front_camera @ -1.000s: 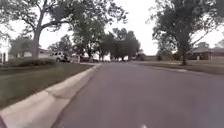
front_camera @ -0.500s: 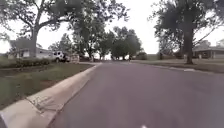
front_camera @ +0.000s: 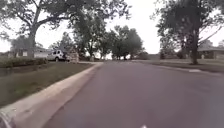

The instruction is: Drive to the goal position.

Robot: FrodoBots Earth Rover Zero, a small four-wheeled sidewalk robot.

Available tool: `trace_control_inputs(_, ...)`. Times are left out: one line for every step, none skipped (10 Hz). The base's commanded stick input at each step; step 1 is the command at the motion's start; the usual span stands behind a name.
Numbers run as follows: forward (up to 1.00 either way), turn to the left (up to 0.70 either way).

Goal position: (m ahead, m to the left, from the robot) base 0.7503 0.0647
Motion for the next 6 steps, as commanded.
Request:
trace_control_inputs(1.00,0.00)
trace_control_inputs(1.00,0.00)
trace_control_inputs(1.00,0.00)
trace_control_inputs(1.00,0.00)
trace_control_inputs(1.00,0.00)
trace_control_inputs(1.00,0.00)
